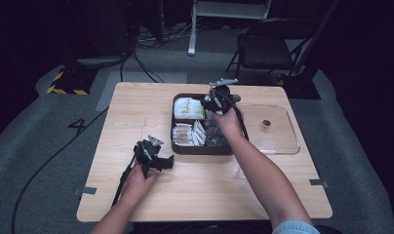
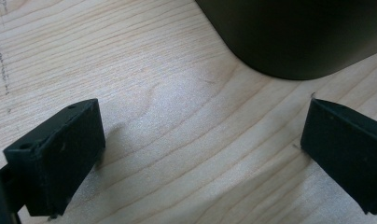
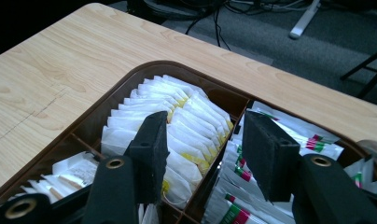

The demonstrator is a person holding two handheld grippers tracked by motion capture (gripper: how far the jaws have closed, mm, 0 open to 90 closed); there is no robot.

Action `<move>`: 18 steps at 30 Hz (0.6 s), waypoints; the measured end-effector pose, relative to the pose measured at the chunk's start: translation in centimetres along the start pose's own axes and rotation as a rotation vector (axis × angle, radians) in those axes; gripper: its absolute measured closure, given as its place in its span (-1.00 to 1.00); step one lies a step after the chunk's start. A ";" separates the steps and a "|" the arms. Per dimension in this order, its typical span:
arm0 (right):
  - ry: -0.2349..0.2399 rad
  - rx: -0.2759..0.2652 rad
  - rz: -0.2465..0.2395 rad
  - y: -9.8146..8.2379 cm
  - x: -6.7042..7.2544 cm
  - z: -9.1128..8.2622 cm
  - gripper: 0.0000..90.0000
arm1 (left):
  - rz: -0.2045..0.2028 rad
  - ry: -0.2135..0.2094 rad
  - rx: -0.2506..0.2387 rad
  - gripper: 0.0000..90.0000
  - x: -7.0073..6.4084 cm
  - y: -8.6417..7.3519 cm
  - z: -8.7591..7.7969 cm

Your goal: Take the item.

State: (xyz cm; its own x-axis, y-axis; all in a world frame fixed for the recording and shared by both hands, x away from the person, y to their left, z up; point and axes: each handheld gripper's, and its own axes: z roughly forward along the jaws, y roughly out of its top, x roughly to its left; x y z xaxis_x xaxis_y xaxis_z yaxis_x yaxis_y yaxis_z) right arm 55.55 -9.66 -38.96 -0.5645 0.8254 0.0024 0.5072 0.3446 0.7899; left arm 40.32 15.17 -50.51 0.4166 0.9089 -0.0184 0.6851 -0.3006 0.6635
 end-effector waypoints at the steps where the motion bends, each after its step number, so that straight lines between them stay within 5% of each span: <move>1: -0.008 0.012 0.018 0.0 0.1 0.5 0.13 | 0.001 0.001 0.001 -1.00 0.0 0.0 0.0; 8: -0.040 0.041 0.039 -0.4 -0.1 2.1 0.12 | 0.000 0.000 0.000 -1.00 0.0 0.0 0.0; 18: -0.015 0.119 0.066 -1.0 0.2 3.8 0.14 | 0.000 0.000 0.000 -1.00 0.0 0.0 0.0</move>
State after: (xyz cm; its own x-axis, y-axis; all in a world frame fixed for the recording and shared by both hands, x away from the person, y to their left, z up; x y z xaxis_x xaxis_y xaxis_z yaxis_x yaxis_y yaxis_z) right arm 57.43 -8.17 -42.12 -0.5180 0.8544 0.0416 0.6167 0.3393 0.7103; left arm 40.32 15.17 -50.51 0.4163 0.9090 -0.0183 0.6851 -0.3004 0.6637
